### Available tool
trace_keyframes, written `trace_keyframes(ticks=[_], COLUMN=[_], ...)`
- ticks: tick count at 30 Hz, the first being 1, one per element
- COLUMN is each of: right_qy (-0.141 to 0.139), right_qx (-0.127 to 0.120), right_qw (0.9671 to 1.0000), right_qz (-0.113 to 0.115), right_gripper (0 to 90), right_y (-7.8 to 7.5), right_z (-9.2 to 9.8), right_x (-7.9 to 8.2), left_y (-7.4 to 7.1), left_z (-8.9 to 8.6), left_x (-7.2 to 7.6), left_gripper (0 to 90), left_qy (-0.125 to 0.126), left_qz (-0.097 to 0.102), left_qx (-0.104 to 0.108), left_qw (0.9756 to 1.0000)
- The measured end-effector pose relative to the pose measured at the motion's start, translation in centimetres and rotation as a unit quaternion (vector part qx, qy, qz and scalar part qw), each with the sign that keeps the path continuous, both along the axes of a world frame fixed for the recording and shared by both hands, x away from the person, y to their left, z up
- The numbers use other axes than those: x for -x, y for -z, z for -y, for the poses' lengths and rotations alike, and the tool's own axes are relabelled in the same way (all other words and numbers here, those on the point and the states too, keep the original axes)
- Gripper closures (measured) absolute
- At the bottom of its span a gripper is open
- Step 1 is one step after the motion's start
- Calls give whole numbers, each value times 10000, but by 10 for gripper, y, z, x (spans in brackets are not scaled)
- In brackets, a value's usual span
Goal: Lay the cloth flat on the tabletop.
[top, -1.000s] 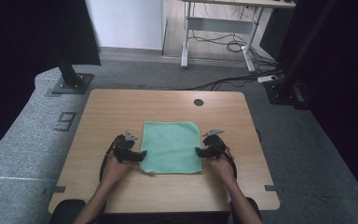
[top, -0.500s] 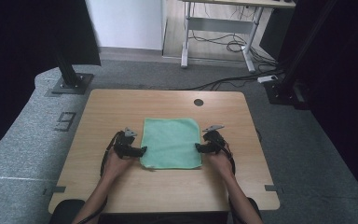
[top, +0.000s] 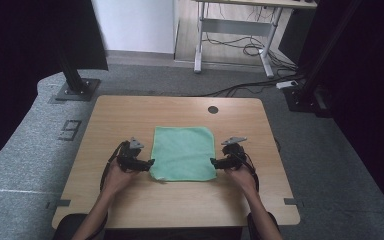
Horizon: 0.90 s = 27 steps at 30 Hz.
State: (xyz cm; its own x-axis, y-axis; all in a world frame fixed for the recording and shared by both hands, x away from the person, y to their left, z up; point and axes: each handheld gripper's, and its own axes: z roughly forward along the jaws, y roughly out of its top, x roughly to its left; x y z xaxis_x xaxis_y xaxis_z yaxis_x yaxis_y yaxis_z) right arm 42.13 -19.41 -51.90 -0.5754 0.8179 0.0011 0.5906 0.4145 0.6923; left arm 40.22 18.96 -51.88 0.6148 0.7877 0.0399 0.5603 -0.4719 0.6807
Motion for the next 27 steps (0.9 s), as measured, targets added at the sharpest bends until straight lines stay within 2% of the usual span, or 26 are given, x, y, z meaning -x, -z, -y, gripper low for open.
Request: trace_keyframes(ticks=[2,5,9,14,19,23,27], right_qy=[-6,64,152,326,440,429,458], right_qx=[-24,-15,-30,-86,-80,38,63], right_qw=[10000,10000,9999,9994,9989,9990,9988], right_qz=[10,28,17,-23,-118,-152,-174], right_gripper=[114,8,0,0,0,0,0], right_y=[-2,-3,-3,5,18,26,33], right_z=[4,11,21,33,38,37,35], right_x=[6,15,28,38,39,40,40], left_y=[-2,-5,-3,6,18,24,27], left_z=[-2,-8,-14,-18,-24,-26,-28], left_x=[6,13,22,32,31,30,30], left_gripper=[112,93,62,2,0,0,0], left_qy=[29,37,7,-9,-72,-106,-115], left_qz=[16,16,-12,-73,-229,-262,-288], left_qx=[-82,-92,-133,-290,-196,-235,-69], left_qw=[10000,9999,9999,9996,9995,9993,9995])
